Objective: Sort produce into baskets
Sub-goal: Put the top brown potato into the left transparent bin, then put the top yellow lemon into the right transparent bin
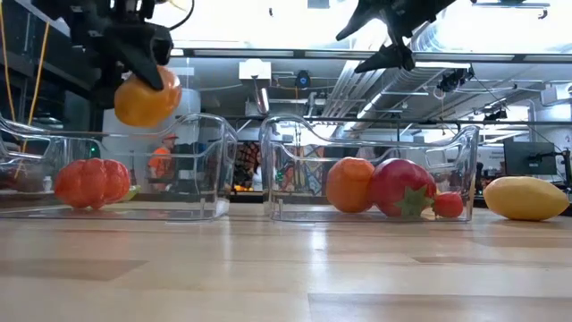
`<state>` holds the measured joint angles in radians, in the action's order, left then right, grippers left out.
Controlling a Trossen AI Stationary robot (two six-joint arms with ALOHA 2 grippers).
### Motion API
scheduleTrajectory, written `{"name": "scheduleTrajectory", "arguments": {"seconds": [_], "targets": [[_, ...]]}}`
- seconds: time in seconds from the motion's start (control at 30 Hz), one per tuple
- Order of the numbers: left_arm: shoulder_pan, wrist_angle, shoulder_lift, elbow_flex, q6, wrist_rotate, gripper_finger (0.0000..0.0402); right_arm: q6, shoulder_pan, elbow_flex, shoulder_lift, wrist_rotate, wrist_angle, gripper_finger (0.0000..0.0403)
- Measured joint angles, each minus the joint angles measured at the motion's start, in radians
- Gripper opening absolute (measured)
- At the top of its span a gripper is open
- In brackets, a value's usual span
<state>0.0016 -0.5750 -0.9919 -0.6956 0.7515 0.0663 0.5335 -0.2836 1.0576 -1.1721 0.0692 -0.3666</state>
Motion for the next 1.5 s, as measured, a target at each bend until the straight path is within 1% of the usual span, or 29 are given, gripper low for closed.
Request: {"name": "scheduleTrajectory", "arguments": {"seconds": [0.07,0.13,0.23,0.33,0.4,0.53,0.67,0.77,0.83,0.9,0.97,1.03,1.13,1.2,1.27,1.37,1.43,1.5], "targets": [[-0.006,-0.026,0.008,0.0,0.012,-0.044,0.026,0.0,0.0,0.0,0.0,0.0,0.003,0.0369],[-0.01,-0.023,0.009,0.0,-0.034,-0.059,0.026,0.006,0.0,0.0,0.0,0.0,0.01,0.0369],[-0.009,0.01,-0.002,0.0,-0.122,-0.041,0.026,0.007,0.0,0.0,0.0,0.0,0.012,0.0369],[-0.009,0.004,-0.017,0.0,-0.135,-0.033,0.0269,0.007,0.0,0.0,0.0,-0.001,0.013,0.0369],[-0.009,-0.004,-0.029,0.0,-0.149,-0.001,0.0286,0.007,0.0,0.0,0.0,-0.001,0.012,0.0369],[-0.008,-0.004,-0.056,0.0,-0.153,0.042,0.0336,0.005,0.0,0.0,0.0,-0.001,0.021,0.0369],[0.004,0.0,-0.074,0.0,-0.171,0.076,0.0385,-0.006,0.0,0.0,0.0,-0.001,0.083,0.0369],[0.031,0.029,-0.07,-0.001,-0.187,0.092,0.0395,-0.053,0.0,0.0,0.008,0.0,0.127,0.0369],[0.065,0.03,-0.064,-0.031,-0.181,0.111,0.0393,-0.064,-0.008,0.002,0.022,0.034,0.122,0.0369],[0.104,0.055,-0.055,-0.08,-0.187,0.112,0.0393,-0.015,-0.027,0.018,0.035,0.128,0.039,0.0369],[0.146,0.053,-0.046,-0.131,-0.223,0.093,0.0393,0.066,-0.061,0.042,0.037,0.239,-0.102,0.0369],[0.181,0.057,-0.041,-0.18,-0.279,0.05,0.0393,0.135,-0.111,0.054,0.034,0.298,-0.255,0.0369],[0.217,0.069,-0.039,-0.23,-0.343,-0.084,0.0393,0.213,-0.221,0.029,0.014,0.305,-0.428,0.0369],[0.242,0.1,-0.044,-0.237,-0.358,-0.14,0.0393,0.269,-0.306,-0.032,-0.006,0.286,-0.47,0.0369],[0.264,0.137,-0.047,-0.237,-0.344,-0.146,0.0393,0.311,-0.397,-0.105,-0.023,0.232,-0.424,0.0369],[0.281,0.182,-0.049,-0.237,-0.298,-0.132,0.0392,0.4,-0.524,-0.226,-0.062,0.143,-0.298,0.0369],[0.28,0.185,-0.05,-0.237,-0.284,-0.12,0.0392,0.457,-0.585,-0.287,-0.087,0.107,-0.195,0.0369],[0.277,0.186,-0.05,-0.237,-0.282,-0.111,0.0392,0.496,-0.631,-0.314,-0.112,0.092,-0.102,0.0369]]}}
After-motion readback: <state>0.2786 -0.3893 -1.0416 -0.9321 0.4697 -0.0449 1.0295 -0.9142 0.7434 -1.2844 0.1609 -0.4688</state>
